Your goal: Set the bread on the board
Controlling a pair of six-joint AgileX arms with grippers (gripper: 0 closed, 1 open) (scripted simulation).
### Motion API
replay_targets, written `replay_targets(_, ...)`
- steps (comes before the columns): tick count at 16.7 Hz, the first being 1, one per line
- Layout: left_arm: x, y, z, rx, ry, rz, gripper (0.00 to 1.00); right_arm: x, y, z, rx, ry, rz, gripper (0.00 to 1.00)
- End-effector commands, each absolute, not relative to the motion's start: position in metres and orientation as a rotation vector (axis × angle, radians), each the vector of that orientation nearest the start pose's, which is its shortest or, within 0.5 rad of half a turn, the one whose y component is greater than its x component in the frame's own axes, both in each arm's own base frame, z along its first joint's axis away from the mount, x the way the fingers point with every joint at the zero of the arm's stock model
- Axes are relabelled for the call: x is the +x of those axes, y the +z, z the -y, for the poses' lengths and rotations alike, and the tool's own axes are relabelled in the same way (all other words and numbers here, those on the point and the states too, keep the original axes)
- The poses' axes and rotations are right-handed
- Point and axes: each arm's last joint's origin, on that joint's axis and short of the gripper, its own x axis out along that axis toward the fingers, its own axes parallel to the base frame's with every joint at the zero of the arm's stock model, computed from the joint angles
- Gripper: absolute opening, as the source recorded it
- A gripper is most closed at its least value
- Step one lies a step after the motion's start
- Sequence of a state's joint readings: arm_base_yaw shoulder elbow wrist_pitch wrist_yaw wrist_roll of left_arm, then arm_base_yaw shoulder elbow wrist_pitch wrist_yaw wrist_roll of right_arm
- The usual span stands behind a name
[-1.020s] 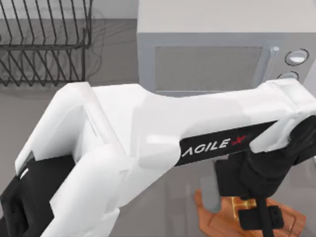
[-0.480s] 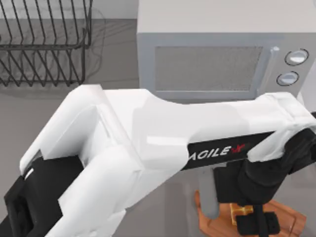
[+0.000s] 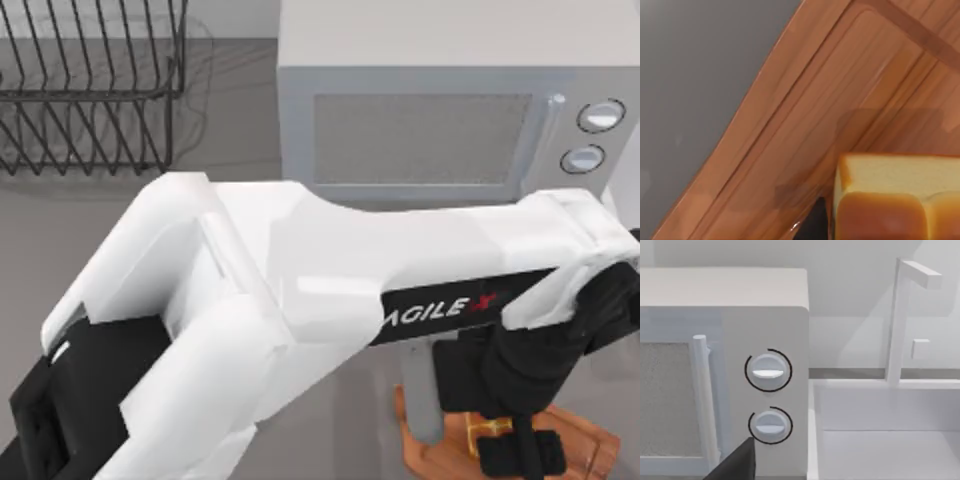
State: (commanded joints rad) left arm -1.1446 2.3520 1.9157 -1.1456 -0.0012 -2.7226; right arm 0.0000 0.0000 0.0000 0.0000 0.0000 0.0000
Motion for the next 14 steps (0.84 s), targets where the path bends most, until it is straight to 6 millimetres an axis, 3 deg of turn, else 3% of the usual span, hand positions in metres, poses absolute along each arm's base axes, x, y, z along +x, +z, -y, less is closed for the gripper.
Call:
replay_targets(8,0.1943,0.1392,0.4149,-1.214,1.228,-1.191,0.98,0.1057,0.1600,0.0012,0.000,0.000,0.000,1.00)
replay_targets(14,0.1943,0.1392,0.4149,-1.214,1.228,-1.191,1.00,0.1057,0.1600,0.0012,0.000,0.000,0.000,1.00)
